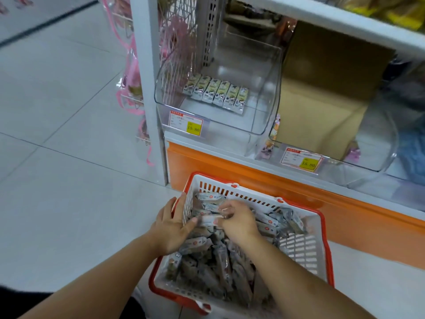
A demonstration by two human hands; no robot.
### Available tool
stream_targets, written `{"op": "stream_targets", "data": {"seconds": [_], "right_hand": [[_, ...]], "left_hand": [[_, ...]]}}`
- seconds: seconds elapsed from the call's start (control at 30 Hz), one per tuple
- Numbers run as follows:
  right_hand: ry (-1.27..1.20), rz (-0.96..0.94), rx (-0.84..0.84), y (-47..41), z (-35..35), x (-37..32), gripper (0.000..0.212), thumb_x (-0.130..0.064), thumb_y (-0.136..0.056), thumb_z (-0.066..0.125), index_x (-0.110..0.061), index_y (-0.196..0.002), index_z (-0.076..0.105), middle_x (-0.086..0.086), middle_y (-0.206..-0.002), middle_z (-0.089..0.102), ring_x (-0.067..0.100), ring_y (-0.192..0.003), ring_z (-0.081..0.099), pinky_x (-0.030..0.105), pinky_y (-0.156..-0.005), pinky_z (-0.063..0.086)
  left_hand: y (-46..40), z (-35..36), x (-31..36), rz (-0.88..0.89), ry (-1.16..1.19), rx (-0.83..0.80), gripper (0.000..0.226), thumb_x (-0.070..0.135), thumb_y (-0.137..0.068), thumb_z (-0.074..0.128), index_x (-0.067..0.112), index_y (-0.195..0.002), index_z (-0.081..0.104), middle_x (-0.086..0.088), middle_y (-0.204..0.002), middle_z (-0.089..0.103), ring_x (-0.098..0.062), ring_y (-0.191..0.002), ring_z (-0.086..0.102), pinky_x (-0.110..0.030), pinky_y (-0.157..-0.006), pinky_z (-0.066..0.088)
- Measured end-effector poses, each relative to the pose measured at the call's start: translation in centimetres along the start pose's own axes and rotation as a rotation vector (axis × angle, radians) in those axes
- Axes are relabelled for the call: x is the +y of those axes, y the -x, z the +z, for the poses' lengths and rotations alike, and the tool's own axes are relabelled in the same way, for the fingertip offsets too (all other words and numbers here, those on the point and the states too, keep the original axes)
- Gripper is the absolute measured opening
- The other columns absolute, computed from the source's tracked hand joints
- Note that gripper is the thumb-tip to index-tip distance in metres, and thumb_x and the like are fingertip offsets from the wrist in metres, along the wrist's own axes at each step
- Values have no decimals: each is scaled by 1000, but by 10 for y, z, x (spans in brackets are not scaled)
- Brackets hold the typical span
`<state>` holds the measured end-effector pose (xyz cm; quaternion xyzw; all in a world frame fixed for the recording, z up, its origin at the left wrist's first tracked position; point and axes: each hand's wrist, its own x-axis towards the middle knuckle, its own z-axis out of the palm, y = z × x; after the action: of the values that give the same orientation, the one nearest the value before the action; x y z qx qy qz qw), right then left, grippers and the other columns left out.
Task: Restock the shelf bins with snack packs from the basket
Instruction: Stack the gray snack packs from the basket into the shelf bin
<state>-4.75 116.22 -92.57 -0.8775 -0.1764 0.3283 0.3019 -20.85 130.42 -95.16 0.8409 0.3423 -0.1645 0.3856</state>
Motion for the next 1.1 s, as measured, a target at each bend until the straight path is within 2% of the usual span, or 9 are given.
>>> {"op": "stream_targets", "data": {"seconds": [0.1, 0.17, 0.27, 0.37, 0.47, 0.6, 0.73, 0.87, 1.1], "right_hand": [[-71, -66, -63, 22, -46, -27, 40, -9, -80, 90, -26, -112, 72, -6, -102, 66, 11, -92, 65, 19, -73, 54], [-31, -154, -93, 39, -79, -46, 42, -8, -80, 90, -25, -113, 72, -4, -106, 67, 9, -92, 63, 8, -64, 47], [-34, -276, -136, 61, -121, -72, 44, -8, -79, 92, -25, -114, 72, 0, -113, 70, 17, -107, 66, 12, -73, 53], [-74, -375, -158, 77, -153, -91, 47, -9, -79, 92, -33, -114, 72, -6, -112, 71, 14, -109, 67, 33, -88, 60], [-151, -473, -146, 89, -178, -101, 51, -5, -79, 90, -33, -117, 73, -9, -109, 72, 11, -115, 68, 29, -99, 54], [-326, -535, -158, 91, -190, -104, 51, 8, -83, 81, -17, -124, 69, 1, -114, 76, 14, -117, 70, 22, -95, 54], [-436, -560, -165, 79, -190, -108, 47, 8, -91, 74, -13, -131, 64, 3, -125, 75, 25, -118, 70, 32, -94, 57], [-452, -572, -165, 67, -189, -113, 44, 3, -97, 68, -19, -135, 64, 1, -133, 71, 34, -124, 65, 50, -109, 52], [-635, -572, -250, 48, -173, -115, 54, -2, -90, 68, -14, -142, 58, 6, -143, 65, 27, -115, 59, 52, -112, 43]], "left_hand": [[8, -10, 13, -64, -114, 15, 82, 78, -96, 17, 41, -158, -22, -3, -172, -15, -33, -158, -10, -58, -126, 4], [14, -25, 30, -60, -83, 55, 80, 75, -99, 16, 32, -164, -4, -6, -173, -6, -32, -159, -6, -57, -127, 5], [28, -73, 68, 83, 108, 60, 69, 68, -103, 25, 27, -158, 30, -6, -163, 33, -27, -150, 28, -50, -123, 27], [51, -127, 105, 324, 87, 73, 23, 39, -106, 51, 41, -129, 53, 2, -137, 62, -12, -110, 65, -33, -97, 52], [82, -159, 134, 487, 174, -40, 45, 12, -100, 65, 39, -134, 54, 9, -122, 64, -7, -103, 69, -29, -88, 58], [108, -165, 155, 589, 278, -99, 65, 9, -89, 80, 45, -138, 56, 14, -125, 61, -6, -110, 65, -29, -99, 55], [112, -164, 169, 619, 283, -55, 78, 17, -80, 89, 57, -137, 54, 17, -126, 56, -8, -103, 64, -34, -95, 58], [109, -172, 176, 621, 332, -82, 88, 19, -76, 92, 62, -140, 48, 13, -126, 53, -9, -96, 63, -33, -96, 57], [99, -179, 175, 649, 301, -29, 99, 14, -71, 95, 57, -145, 45, 17, -120, 50, -10, -97, 66, -25, -93, 57]]}}
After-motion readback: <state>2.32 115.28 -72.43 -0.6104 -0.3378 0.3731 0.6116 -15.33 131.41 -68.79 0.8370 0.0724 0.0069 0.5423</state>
